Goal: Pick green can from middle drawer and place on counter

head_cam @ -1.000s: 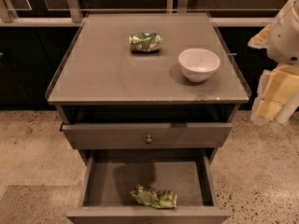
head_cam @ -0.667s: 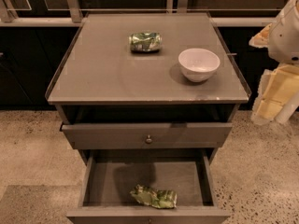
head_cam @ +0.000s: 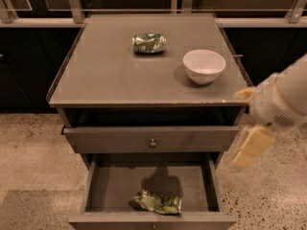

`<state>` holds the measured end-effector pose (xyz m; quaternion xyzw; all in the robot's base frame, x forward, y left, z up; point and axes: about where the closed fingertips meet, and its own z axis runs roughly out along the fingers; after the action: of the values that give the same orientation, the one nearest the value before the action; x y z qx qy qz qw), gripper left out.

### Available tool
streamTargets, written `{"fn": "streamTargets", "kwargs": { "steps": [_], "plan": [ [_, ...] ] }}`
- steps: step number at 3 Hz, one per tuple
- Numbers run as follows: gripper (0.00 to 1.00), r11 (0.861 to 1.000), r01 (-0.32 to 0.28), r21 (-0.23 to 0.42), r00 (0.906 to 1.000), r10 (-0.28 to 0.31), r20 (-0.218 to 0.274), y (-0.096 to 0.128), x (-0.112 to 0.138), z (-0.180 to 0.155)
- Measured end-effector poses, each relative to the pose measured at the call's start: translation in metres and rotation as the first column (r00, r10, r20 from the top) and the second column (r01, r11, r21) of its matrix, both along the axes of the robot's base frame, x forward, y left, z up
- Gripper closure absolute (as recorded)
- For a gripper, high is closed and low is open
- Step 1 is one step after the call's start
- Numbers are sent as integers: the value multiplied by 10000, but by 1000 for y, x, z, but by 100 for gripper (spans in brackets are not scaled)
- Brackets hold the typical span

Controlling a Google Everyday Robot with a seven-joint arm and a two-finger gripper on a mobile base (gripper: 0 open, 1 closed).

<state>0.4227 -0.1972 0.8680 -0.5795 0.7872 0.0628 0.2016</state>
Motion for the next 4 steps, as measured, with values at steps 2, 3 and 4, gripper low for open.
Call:
{"fn": "streamTargets", "kwargs": {
  "steps": [2,3,4],
  "plan": [
    [0,9727,427,2282,9855,-35,-1694,55,-2,-183],
    [0,9689,549,2412,9843,-119,-1759,56,2,-196],
    [0,9638,1069,2442,9795,-598,-1926,48,-1,-210]
  ]
}}
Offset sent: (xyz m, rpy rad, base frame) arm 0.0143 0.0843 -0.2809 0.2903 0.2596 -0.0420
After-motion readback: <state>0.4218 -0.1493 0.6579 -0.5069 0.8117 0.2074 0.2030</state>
